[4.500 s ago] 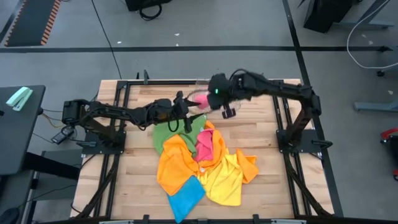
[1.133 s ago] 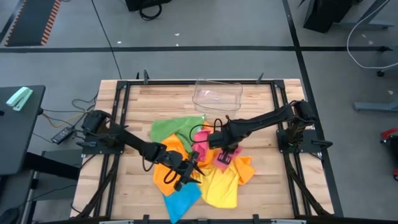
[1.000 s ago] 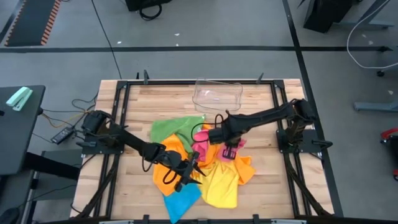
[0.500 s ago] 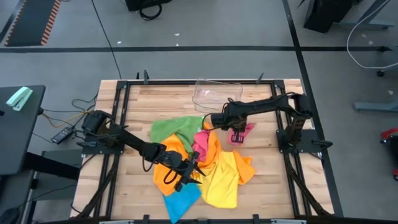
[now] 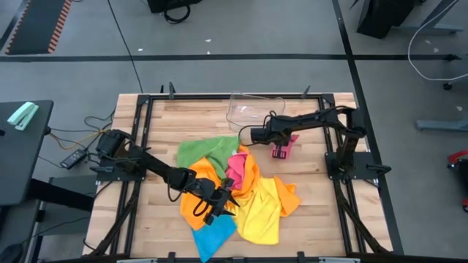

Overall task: Fold microfiber towels
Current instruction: Fold the pink microfiber cloth

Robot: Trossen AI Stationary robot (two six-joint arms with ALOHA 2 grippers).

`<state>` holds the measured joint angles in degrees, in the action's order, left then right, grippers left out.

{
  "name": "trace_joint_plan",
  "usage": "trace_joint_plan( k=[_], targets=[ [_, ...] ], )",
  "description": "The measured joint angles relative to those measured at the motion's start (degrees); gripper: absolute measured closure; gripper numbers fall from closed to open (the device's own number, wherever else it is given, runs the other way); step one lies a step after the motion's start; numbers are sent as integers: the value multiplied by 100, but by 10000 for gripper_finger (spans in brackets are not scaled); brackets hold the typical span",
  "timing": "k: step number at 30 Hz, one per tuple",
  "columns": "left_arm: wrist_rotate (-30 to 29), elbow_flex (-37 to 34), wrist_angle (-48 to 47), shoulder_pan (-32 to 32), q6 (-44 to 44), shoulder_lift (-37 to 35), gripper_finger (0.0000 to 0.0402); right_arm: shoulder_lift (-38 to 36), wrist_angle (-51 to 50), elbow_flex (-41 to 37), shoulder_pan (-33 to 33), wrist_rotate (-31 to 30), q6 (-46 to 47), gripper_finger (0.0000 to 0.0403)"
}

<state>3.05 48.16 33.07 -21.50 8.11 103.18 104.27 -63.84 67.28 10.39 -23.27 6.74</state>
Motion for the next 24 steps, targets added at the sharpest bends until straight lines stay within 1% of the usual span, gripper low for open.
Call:
trace_joint_plan(
  k=[4,8,12,20,24],
  targets=[
    [0,0,-2,0,-1,0,230,0,622,-269,-201,-16,35,383],
    [0,0,-8,0,-2,0,228,4,640,-342,-444,-428,361,383],
    [0,0,-14,9,-3,0,230,4,700,-263,-696,-724,366,383],
    [0,0,-30,9,-5,0,229,4,1538,-246,-960,-693,110,383],
    [0,0,-31,7,-42,0,229,4,1793,-246,-958,-384,-49,381]
  ],
)
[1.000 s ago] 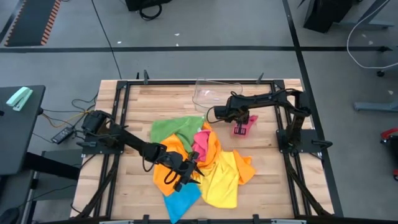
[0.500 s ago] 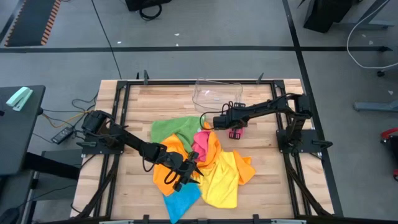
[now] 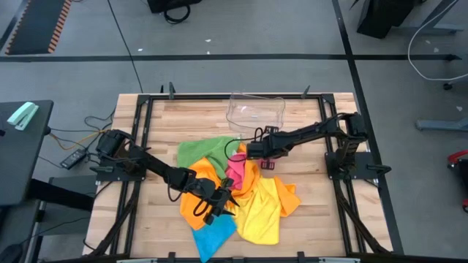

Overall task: Fold microfiber towels
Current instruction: Fold the pink microfiber cloth

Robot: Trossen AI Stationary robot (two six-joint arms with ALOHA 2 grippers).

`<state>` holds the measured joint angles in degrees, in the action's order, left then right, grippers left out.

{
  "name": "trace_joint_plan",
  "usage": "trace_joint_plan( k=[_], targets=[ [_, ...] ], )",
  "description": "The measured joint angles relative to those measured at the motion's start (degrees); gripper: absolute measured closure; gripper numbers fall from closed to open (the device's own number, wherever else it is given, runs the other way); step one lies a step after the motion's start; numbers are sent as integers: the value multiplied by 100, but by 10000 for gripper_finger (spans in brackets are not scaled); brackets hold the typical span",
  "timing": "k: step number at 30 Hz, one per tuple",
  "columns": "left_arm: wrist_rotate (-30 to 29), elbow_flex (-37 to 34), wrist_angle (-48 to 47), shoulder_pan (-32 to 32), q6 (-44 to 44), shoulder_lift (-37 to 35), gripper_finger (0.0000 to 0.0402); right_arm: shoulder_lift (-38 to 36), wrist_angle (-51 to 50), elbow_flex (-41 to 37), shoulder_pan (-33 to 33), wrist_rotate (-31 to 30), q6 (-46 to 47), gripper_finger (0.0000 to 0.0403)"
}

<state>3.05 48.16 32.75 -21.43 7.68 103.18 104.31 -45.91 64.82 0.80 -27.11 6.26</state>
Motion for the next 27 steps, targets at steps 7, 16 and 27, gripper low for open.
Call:
trace_joint_plan(
  k=[7,16,27],
  targets=[
    [0,0,-1,-2,-82,0,230,0,231,0,2,223,184,327],
    [0,0,-45,-7,-109,0,230,-161,137,9,2,477,577,239],
    [1,0,-161,-9,-122,0,229,-361,-114,-171,285,1098,426,250]
  ],
)
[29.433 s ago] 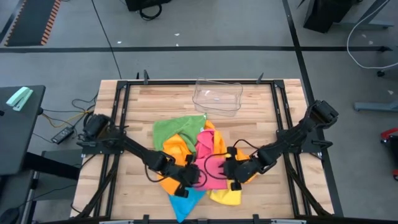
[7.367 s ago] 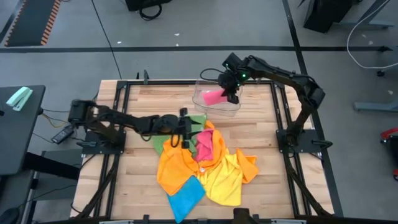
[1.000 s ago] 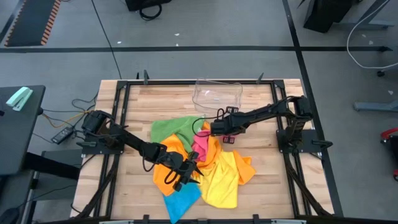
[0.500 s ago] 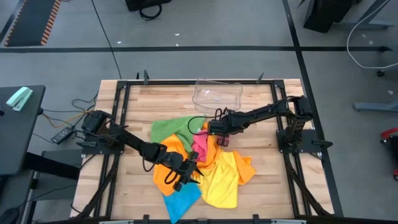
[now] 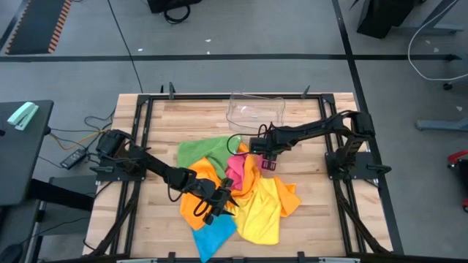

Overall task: Fold microfiber towels
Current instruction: Fold the pink microfiber cloth

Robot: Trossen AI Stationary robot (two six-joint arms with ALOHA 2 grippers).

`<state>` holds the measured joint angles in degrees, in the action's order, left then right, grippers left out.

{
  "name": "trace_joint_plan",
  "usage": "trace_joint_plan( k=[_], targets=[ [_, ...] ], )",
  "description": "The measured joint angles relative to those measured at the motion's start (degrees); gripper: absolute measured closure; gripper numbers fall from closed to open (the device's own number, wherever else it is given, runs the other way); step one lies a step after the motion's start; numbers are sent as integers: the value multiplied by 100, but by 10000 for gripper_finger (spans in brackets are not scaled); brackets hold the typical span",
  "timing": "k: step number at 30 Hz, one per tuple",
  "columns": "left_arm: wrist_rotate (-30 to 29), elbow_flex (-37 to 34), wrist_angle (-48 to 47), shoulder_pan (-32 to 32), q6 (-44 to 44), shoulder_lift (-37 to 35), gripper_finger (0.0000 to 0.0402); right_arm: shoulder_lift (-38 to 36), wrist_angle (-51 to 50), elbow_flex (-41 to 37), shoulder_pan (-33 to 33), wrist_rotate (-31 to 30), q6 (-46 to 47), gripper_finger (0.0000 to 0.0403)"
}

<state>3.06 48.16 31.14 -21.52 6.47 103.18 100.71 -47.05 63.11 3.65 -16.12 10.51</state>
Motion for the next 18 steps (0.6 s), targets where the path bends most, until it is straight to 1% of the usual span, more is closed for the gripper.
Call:
trace_joint_plan(
  k=[5,10,13,16,18],
  targets=[
    [1,0,-79,0,-132,0,228,2,-63,-109,115,16,88,264],
    [0,0,-103,-19,-141,0,229,2,-76,-115,214,20,-127,272],
    [-1,0,-103,-57,-138,0,228,2,-230,-115,278,18,-168,305],
    [0,0,-101,-94,-139,0,229,2,-407,-115,323,14,-172,357],
    [5,0,-101,-112,-143,0,230,2,-630,-115,331,16,-168,385]
  ],
)
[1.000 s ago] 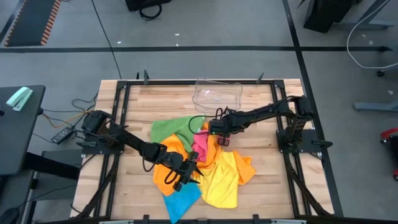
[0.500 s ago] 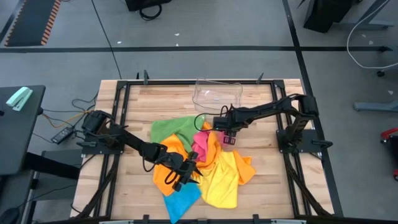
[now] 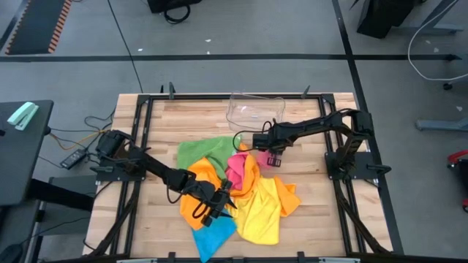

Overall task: Fold microfiber towels
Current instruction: Fold the pink microfiber cloth

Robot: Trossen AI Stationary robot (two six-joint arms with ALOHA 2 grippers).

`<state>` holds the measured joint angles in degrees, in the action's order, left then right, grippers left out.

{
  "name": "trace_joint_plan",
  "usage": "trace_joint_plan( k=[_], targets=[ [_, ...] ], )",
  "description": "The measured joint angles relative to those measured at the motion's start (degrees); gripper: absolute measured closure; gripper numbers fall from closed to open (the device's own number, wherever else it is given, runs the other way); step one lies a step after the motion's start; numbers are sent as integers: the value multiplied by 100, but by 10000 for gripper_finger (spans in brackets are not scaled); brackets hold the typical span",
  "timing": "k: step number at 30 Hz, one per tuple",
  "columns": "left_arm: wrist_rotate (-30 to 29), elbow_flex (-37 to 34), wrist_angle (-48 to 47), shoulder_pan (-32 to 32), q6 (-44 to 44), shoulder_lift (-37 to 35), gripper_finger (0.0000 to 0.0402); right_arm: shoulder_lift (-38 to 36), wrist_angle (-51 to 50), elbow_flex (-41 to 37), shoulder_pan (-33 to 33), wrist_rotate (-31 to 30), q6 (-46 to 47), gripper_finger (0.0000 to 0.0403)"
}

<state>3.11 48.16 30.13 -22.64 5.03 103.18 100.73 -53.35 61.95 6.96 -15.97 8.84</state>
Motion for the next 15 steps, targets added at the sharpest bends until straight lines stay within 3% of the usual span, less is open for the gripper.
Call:
trace_joint_plan(
  k=[6,15],
  targets=[
    [-4,0,-2,-13,-122,0,230,0,-1564,4,-181,58,381,390],
    [-4,0,-33,-11,-139,0,230,-109,-3719,13,-467,920,939,390]
  ],
)
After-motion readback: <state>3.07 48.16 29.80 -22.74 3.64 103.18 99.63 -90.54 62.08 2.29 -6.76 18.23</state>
